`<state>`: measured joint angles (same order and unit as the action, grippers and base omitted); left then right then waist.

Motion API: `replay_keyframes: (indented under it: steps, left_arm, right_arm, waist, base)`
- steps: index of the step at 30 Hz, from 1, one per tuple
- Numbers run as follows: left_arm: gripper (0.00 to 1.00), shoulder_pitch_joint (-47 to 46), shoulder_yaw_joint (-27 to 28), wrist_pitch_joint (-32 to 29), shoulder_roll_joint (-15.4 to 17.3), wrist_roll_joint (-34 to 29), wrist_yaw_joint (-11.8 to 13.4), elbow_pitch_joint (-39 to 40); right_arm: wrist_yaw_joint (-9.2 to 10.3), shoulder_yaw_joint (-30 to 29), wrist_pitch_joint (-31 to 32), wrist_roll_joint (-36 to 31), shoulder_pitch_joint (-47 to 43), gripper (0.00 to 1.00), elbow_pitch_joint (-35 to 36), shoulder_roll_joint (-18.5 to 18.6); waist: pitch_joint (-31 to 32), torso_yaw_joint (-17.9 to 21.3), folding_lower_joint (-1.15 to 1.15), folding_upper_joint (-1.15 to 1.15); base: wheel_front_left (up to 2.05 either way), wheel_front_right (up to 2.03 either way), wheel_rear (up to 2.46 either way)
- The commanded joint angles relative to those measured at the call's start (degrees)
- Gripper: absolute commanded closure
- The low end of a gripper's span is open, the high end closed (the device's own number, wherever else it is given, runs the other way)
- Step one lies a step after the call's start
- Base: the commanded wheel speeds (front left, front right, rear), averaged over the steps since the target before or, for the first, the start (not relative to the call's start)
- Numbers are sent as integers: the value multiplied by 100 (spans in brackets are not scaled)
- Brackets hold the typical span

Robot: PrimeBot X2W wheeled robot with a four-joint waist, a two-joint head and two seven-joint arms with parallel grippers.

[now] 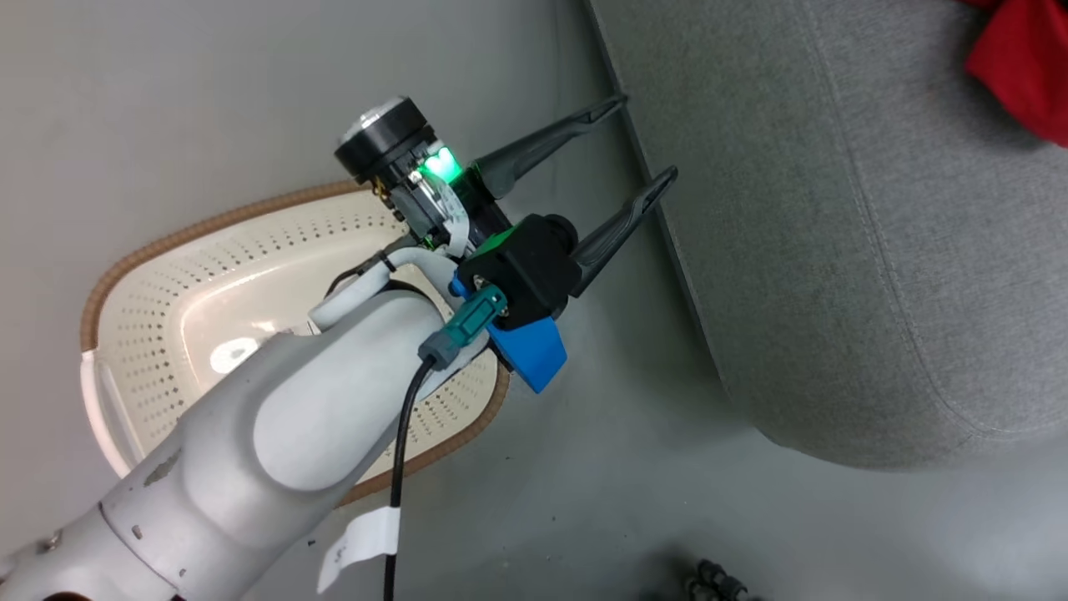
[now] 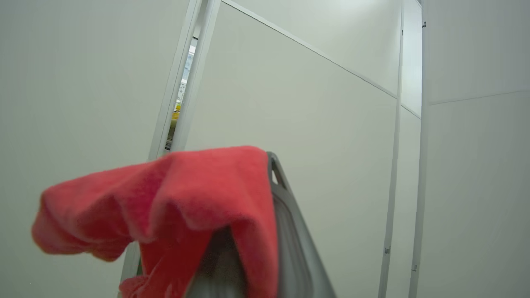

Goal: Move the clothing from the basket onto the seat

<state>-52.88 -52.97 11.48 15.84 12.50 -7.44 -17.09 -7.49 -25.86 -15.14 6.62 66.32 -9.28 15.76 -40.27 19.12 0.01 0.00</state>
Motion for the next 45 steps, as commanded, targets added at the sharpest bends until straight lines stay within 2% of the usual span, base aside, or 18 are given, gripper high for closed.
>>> replay_keyframes:
  steps: [1, 6, 8, 13, 22, 28, 29, 30, 31, 45]
  left_arm:
    - [0, -99, 13, -14, 65, -32, -1, 37]
    - [0, -233, 1, -197, 318, -53, -1, 352]
    - [0, -235, -3, -233, 382, -48, -1, 419]
    - [0, -229, -21, -326, 490, -28, 23, 582]
    - [0, -282, -86, -420, 531, -27, 39, 769]
    - [0, -340, -125, -344, 474, 1, 47, 740]
    - [0, -336, -134, -324, 467, -4, 50, 721]
    - [0, -331, -147, -302, 451, -1, 44, 700]
    - [0, -324, -157, -267, 433, -3, 53, 687]
    - [0, 54, -148, 250, 45, 236, 263, 126]
  right_arm:
    - [-1, -61, 1, -3, 86, 100, -73, 84]
    - [-1, -757, 1, -77, 168, 100, -559, 773]
    - [-1, -893, 3, -125, -14, 100, -711, 783]
    - [-1, -1136, 2, -328, -541, 100, -933, 487]
    - [-1, -1303, 3, -539, -1268, 100, -1285, -302]
    - [-1, -1294, 2, -526, -1563, 100, -1520, -411]
    - [-1, -1283, 2, -521, -1615, 71, -1510, -421]
    - [-1, -1246, 2, -543, -1688, 20, -1496, -404]
    - [-1, -1216, 3, -541, -1741, 0, -1484, -385]
    - [-1, -605, 2, -263, -3313, 0, -588, -386]
  waist:
    - [-352, 47, -1, 0]
    - [-786, 142, -1, 0]
    - [-869, 175, -1, 0]
    - [-1021, 220, -1, 0]
    - [-1132, 181, -1, 0]
    - [-1101, 88, -1, 0]
    - [-1078, 77, -1, 0]
    - [-1042, 61, -1, 0]
    - [-1004, 47, -1, 0]
    - [158, -161, -1, 0]
  base:
    - [0, 0, 0]
    - [0, 0, 0]
    - [0, 0, 0]
    - [0, 0, 0]
    - [0, 0, 0]
    - [0, 0, 0]
    - [0, 0, 0]
    - [0, 0, 0]
    - [0, 0, 0]
    - [0, 0, 0]
